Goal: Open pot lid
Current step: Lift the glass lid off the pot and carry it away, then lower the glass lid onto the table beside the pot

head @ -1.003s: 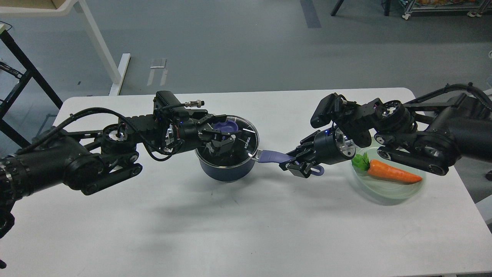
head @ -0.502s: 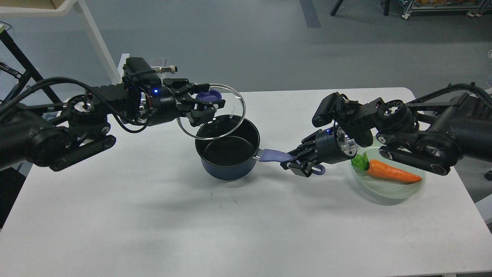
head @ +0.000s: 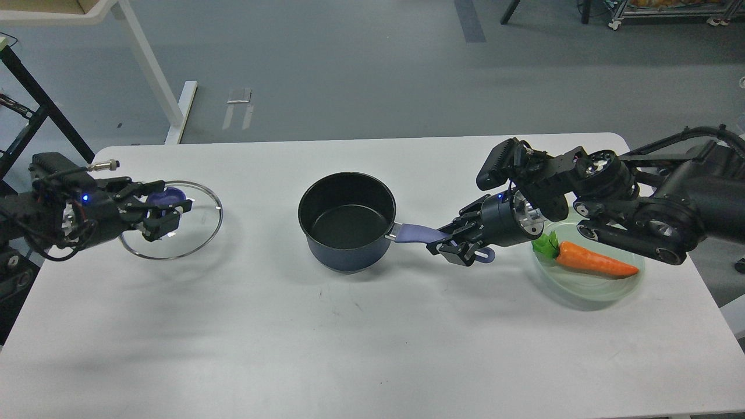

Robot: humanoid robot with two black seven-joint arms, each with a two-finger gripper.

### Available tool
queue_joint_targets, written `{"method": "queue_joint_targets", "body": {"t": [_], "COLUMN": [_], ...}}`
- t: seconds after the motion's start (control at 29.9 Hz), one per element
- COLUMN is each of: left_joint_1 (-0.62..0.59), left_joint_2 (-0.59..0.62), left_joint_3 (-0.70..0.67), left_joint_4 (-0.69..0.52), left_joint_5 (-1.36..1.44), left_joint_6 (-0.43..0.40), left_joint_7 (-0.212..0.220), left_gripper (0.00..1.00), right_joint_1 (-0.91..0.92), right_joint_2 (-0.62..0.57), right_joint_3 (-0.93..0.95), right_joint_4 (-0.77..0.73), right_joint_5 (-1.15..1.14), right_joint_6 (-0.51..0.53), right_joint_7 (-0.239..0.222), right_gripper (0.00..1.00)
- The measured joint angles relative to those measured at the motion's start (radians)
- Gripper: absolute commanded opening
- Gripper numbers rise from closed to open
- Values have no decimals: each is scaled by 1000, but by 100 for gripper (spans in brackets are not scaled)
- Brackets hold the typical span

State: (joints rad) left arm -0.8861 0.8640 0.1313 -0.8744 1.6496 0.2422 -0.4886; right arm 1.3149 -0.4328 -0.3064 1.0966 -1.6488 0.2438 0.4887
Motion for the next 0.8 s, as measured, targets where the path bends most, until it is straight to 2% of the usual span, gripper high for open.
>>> {"method": "queue_joint_targets", "body": {"t": [0.37, 0.53, 0.6, 0.8], "left_joint_1": [89, 93, 93, 93], "left_joint_2": [-92, -120, -124, -126], "left_joint_3": [5, 5, 5, 5], "left_joint_4": [129, 161, 171, 176], "left_joint_5": [-3, -18, -43, -74], "left_joint_6": [66, 75, 75, 75], "left_joint_7": [0, 0, 0, 0], "left_gripper": [44, 61, 76, 89], "right_joint_1": [0, 0, 0, 0], "right_joint_2": [-6, -6, -6, -12], "right_joint_3": [-1, -2, -2, -2], "right_joint_4": [3, 6, 6, 11], "right_joint_5": [0, -1, -2, -2], "right_joint_6": [0, 0, 0, 1], "right_joint_7": [0, 0, 0, 0], "right_gripper": [27, 27, 27, 27]}}
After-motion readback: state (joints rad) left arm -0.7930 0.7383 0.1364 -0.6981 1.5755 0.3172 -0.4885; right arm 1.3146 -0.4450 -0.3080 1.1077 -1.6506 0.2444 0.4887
